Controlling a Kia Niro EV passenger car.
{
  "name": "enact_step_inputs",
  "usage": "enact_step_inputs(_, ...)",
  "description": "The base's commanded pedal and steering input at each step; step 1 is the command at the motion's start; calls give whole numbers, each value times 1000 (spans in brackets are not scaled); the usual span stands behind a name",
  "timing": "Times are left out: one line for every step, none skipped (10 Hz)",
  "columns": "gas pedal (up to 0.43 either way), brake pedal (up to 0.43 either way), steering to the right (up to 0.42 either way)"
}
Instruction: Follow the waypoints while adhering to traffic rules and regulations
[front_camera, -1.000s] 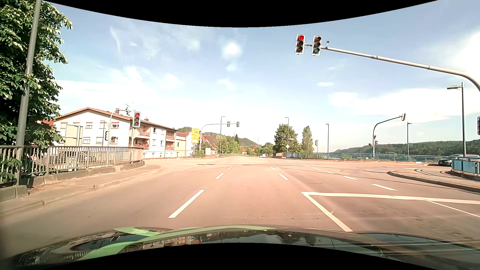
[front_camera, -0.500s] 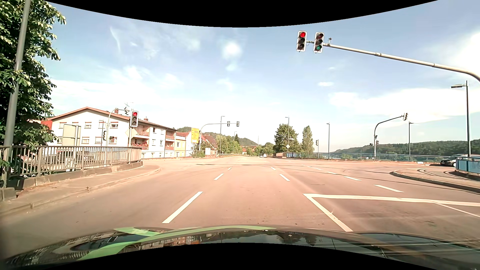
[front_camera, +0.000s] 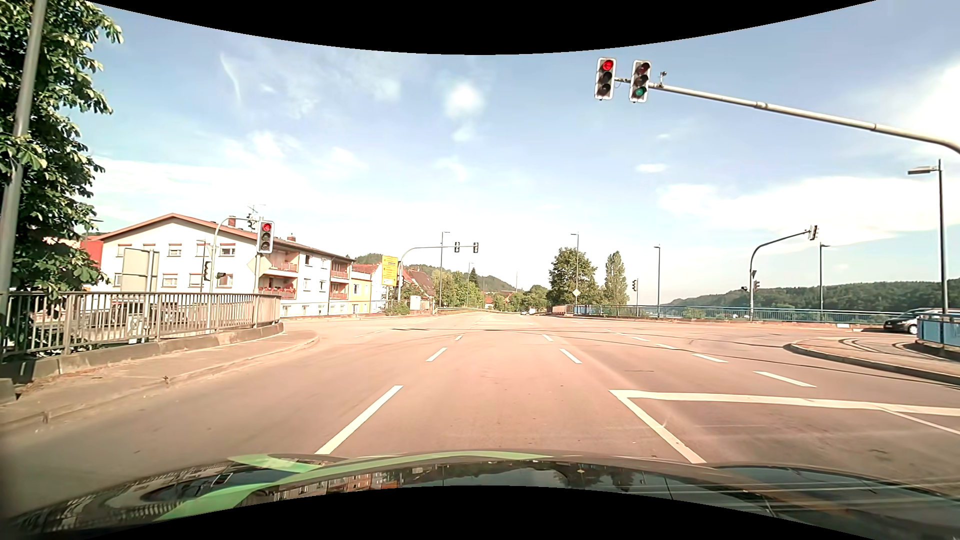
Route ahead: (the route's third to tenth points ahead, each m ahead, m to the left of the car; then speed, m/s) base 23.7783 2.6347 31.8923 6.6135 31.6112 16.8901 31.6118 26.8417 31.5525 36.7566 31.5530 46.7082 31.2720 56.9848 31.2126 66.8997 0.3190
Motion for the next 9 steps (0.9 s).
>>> enact_step_inputs(0,128,-8)
enact_step_inputs(0,122,-8)
enact_step_inputs(0,116,-8)
enact_step_inputs(0,110,-8)
enact_step_inputs(0,110,-8)
enact_step_inputs(0,110,-8)
enact_step_inputs(0,116,-8)
enact_step_inputs(0,110,-8)
enact_step_inputs(0,110,-8)
